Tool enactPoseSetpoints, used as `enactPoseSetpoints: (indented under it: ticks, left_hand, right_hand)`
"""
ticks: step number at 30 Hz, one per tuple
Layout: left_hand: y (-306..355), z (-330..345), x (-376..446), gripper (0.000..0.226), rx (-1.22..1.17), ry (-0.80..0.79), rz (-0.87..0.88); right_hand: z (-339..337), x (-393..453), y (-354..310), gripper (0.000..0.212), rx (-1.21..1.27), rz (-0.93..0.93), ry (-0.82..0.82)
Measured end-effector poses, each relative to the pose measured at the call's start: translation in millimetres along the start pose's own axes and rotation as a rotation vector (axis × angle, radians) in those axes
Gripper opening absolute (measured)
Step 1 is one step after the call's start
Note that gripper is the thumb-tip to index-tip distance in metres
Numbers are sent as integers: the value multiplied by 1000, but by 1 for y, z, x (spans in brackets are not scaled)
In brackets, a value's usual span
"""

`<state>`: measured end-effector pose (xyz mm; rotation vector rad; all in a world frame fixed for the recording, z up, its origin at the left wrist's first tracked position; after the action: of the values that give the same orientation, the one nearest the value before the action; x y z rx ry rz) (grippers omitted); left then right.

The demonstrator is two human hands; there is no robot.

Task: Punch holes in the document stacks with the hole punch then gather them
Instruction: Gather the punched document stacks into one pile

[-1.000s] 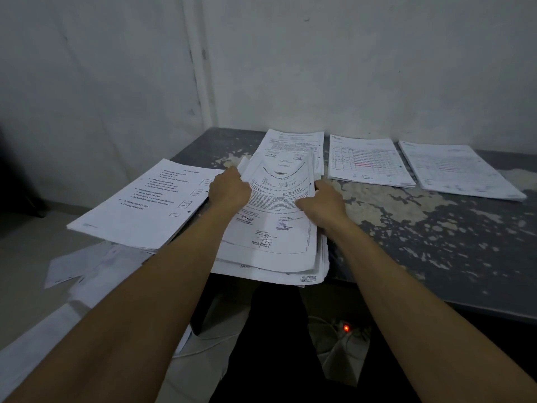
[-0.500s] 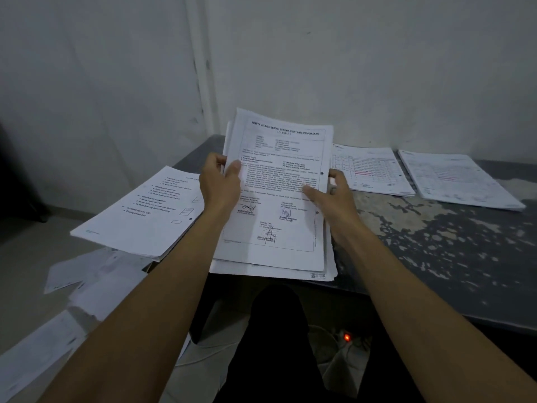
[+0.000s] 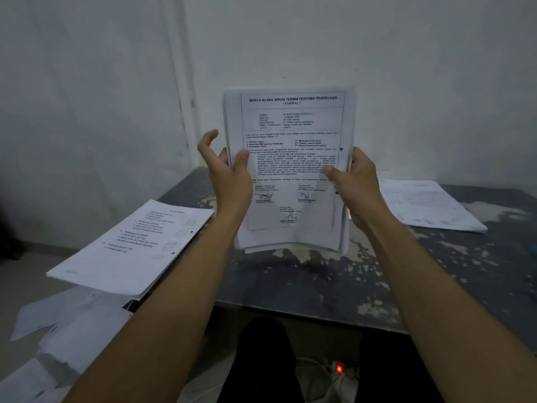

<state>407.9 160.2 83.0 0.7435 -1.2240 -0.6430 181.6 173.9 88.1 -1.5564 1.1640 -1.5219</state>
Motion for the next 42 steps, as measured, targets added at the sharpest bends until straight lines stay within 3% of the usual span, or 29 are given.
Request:
enactPoseSetpoints:
  ticks: [7, 15, 23, 25, 31, 35, 42]
  left_hand:
    - [-15, 4, -11, 16, 210, -79, -20]
    - [-15, 10, -17, 24, 168, -76, -60]
    - [-22, 7, -31, 29, 180, -82, -116]
    - [-20, 8, -32, 25, 182, -59, -85]
    - [-11, 2, -31, 28, 173, -71, 62]
    - [-10, 8, -34, 19, 161, -63, 62]
    - [-12, 8, -36, 30, 189, -12, 75]
  right_hand:
    - [-17, -16, 20, 26, 93, 76, 103]
    - [4, -18, 31, 31, 140, 120, 95]
    - [1, -17, 35, 20, 168, 145, 120]
    - [4, -16, 31, 14, 192, 128, 110]
    - [-3, -18, 34, 36, 129, 92, 101]
    - [7, -24, 42, 32, 86, 109, 38]
    - [4, -19, 41, 33, 82, 90, 103]
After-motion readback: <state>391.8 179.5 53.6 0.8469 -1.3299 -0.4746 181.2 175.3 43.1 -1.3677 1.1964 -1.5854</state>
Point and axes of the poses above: each hand's wrist, its own x-axis towards the middle knuckle, its own z-axis out of the palm, y = z × x, the point moved 3 cm from there along x, towards the middle knuckle, and after that the axes turned 10 degrees about -y, right-handed, at the moved point
